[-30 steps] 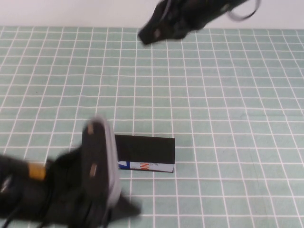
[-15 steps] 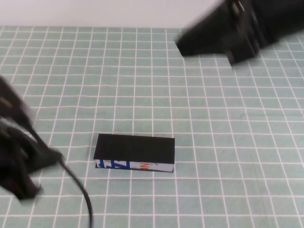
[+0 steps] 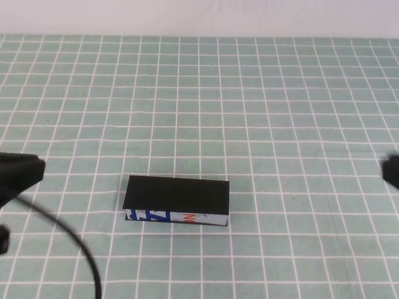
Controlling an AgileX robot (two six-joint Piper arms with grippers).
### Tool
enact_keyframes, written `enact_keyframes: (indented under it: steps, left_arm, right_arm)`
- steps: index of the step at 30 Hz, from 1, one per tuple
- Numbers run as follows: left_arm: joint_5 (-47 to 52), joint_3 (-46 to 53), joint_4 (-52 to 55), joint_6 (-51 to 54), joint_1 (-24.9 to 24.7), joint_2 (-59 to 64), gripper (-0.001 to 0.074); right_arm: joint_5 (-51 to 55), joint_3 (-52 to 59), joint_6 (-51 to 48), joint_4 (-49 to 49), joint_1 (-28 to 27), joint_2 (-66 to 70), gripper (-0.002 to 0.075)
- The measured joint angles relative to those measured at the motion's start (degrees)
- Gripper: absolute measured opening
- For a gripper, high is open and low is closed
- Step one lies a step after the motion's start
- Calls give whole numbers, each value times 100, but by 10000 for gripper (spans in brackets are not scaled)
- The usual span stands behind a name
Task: Return glasses to glasses case
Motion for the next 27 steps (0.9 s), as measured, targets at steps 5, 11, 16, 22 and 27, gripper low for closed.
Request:
enact_keyframes:
  steps: [5,11,16,22,27]
  left_arm:
    - [-251,29,-25,-31,-105,-779,-2]
    - [-1308,730,-91,-148,-208,-2152,-2]
    - [-1456,1513,-67,-199,-215,-2775,-2]
    - [-1466,1825,17,-221,-220,-2823,-2]
    - [-1505,1825,17,-221,-220,-2823,-2]
  right_arm:
    - [-556,1163,454,-155,0,-1083,-11]
    - [-936,2260,518,-190,0,-1946,-11]
    - [-1414,2681,529,-199,0,-2117,-11]
    - [-1478,2726,529,-188,0,-2117,-11]
    - [-1478,2726,529,-180,0,-2117,-11]
